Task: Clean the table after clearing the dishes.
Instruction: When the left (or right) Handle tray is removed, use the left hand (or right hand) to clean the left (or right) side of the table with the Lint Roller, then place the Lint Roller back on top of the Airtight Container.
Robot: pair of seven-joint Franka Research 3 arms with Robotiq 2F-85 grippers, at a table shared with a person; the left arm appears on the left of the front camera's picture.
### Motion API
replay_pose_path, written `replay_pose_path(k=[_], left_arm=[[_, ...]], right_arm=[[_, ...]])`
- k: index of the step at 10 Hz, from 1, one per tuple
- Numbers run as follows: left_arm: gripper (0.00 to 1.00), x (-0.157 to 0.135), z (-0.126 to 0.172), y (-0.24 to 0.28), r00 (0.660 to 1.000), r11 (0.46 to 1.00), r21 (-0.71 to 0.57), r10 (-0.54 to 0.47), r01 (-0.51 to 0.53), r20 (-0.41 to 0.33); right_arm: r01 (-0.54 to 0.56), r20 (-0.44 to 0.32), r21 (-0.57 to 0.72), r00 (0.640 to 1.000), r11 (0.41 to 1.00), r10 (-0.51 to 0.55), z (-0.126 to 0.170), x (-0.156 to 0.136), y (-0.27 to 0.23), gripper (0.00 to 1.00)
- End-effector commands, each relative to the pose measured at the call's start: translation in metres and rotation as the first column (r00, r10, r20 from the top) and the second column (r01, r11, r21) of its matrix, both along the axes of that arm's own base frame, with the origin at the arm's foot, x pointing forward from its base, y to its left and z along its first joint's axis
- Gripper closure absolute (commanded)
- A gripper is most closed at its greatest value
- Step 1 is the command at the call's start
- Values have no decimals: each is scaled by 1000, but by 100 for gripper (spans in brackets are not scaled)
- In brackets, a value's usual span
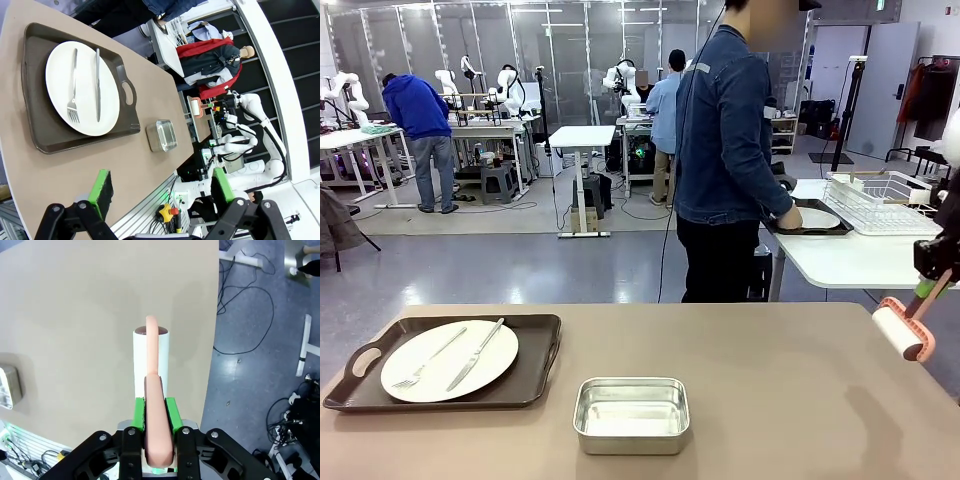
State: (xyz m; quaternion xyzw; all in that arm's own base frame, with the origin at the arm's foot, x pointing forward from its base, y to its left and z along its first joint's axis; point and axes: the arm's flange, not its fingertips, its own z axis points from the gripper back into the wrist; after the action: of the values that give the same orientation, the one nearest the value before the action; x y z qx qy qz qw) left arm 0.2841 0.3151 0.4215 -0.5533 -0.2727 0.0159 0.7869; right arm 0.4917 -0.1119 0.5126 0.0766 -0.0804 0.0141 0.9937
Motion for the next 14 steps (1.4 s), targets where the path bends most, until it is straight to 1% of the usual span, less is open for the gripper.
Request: replay_pose_path(k=[1, 2, 14], left_arm=[[0, -4, 1, 1, 1000, 1000, -1, -1, 1, 14], [0, -4, 1, 1, 1000, 1000, -1, -1, 1, 14], [0, -4, 1, 1, 1000, 1000, -1, -1, 1, 14]], right_arm=[[-5, -8, 16, 1000, 1000, 5, 0, -11, 14, 78], [0, 0, 0, 1000, 1000, 0, 0, 0, 0, 78], [0, 0, 0, 1000, 1000, 0, 0, 0, 0, 78]])
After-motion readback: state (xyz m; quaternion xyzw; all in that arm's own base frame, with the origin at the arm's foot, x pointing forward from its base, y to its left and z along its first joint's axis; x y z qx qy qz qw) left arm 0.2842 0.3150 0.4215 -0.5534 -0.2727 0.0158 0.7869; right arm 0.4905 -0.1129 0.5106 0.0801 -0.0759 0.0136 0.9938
